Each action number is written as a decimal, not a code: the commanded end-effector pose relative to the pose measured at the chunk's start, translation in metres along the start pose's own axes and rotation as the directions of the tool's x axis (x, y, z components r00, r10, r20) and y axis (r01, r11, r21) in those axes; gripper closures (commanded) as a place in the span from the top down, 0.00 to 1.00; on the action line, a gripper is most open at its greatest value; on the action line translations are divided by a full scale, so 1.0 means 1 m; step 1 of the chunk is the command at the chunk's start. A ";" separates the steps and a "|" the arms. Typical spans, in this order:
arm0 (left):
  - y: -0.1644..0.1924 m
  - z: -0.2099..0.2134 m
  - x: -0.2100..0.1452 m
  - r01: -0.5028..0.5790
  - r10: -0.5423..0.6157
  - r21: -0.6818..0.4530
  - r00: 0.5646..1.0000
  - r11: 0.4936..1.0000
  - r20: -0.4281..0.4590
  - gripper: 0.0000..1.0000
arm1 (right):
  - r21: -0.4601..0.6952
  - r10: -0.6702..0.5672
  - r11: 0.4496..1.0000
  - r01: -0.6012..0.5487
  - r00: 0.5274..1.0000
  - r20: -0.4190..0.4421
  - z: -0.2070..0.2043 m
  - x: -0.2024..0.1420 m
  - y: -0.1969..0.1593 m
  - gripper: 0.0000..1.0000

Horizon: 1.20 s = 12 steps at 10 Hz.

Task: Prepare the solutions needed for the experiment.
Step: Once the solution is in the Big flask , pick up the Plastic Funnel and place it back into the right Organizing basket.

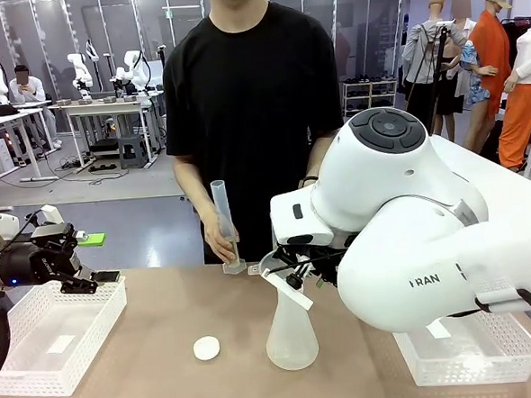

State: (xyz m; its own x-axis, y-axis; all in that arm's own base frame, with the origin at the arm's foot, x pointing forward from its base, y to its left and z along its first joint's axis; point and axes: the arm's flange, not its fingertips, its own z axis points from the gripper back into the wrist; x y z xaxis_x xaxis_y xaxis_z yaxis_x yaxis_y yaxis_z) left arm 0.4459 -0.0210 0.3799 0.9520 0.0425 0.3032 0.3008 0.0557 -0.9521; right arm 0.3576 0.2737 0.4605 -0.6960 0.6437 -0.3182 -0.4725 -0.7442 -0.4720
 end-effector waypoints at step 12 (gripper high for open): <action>-0.002 0.000 0.000 0.001 -0.001 0.006 1.000 1.000 -0.007 1.00 | -0.071 -0.431 0.900 0.431 0.902 0.019 0.123 -0.039 0.066 0.67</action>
State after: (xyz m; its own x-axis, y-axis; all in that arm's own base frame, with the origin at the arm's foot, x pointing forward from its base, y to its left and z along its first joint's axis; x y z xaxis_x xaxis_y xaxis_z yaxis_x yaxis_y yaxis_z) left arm 0.4459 -0.0207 0.3799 0.9520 0.0430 0.3032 0.3007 0.0559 -0.9521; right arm 0.3023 0.1812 0.5504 -0.4909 0.8599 -0.1396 -0.6560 -0.4704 -0.5903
